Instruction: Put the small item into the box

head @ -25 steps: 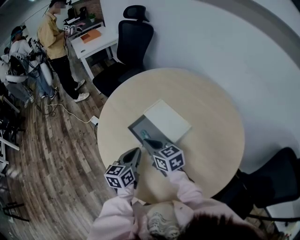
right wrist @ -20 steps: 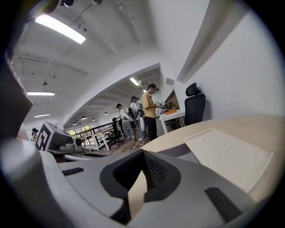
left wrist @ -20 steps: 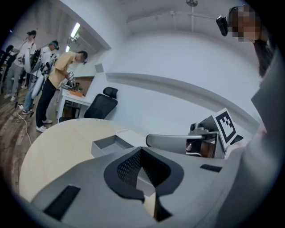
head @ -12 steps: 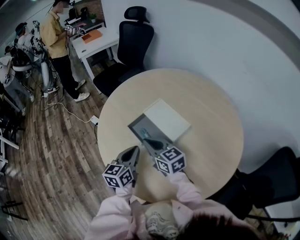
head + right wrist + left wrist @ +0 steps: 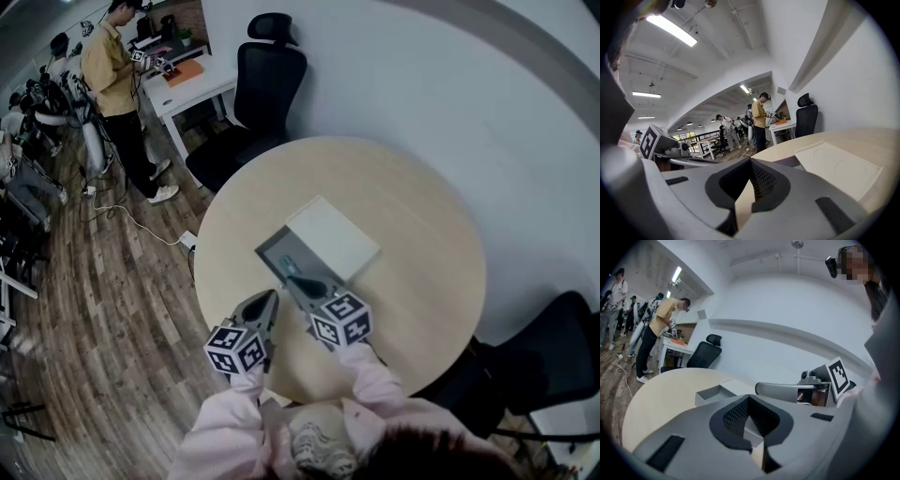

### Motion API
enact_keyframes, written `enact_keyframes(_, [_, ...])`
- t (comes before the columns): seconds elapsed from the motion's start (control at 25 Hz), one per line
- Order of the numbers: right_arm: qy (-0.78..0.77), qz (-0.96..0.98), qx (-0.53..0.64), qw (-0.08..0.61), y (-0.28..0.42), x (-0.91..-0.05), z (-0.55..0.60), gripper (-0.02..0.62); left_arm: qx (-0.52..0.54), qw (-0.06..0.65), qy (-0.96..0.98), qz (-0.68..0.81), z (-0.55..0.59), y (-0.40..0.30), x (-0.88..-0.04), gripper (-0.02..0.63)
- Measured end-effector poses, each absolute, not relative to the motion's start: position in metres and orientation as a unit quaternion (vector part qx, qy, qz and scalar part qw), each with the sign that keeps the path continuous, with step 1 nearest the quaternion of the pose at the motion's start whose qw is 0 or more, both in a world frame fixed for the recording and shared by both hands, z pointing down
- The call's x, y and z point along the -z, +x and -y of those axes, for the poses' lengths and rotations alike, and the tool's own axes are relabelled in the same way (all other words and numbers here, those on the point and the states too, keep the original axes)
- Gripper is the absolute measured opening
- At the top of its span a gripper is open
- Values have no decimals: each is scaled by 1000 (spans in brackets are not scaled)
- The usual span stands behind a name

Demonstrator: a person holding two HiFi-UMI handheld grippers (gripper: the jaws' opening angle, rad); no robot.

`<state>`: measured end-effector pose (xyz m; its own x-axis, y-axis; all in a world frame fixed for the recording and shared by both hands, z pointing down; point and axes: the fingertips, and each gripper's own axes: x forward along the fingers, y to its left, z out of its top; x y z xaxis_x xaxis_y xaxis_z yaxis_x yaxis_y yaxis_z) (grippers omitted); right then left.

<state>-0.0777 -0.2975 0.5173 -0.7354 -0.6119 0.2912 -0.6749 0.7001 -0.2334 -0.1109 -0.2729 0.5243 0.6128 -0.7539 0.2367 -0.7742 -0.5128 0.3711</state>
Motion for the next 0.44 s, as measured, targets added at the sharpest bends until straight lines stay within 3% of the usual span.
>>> enact_keyframes(0.44, [345,920,-160,93,-74,-520,292,-3,-24,218,871,439,270,-105,-525,11])
